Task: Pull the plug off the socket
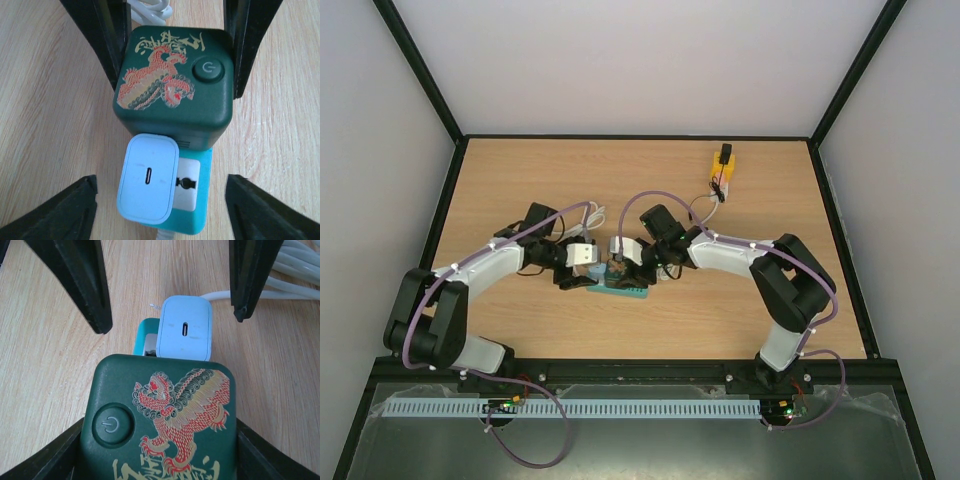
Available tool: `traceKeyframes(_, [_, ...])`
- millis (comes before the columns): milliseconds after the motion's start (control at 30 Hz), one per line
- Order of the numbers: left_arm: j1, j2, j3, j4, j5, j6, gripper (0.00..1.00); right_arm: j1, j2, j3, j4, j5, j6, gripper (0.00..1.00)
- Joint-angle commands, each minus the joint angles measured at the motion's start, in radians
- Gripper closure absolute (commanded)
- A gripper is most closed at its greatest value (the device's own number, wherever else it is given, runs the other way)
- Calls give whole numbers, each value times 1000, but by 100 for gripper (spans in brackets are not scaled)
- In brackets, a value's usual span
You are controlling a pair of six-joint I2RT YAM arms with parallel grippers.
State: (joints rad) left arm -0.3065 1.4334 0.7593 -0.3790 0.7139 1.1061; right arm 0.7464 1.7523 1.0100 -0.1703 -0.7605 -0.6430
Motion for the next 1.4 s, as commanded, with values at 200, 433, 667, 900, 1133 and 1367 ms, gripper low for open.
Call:
traceKeyframes(200, [-10,-41,7,-27,46,-21,15,12,-68,-112,5,22,105,1])
traceKeyframes(433, [-16,-48,-1,-13,56,-46,14,-32,-183,-233,146,7,133,1])
traceKeyframes(667, [-66,-26,23,-14,60,-53,13,-53,-207,-301,145,-1,117,9])
traceKeyframes(900, [-125,37,82,-47,76,-29,10,-47,-202,-357,225,-8,142,20])
traceKeyframes(1133, [-126,30,77,-45,66,-31,10,-20,-161,-374,361,28,179,33])
traceKeyframes(1367, [-123,-2,31,-5,64,-62,10,0,-92,-355,399,41,171,44])
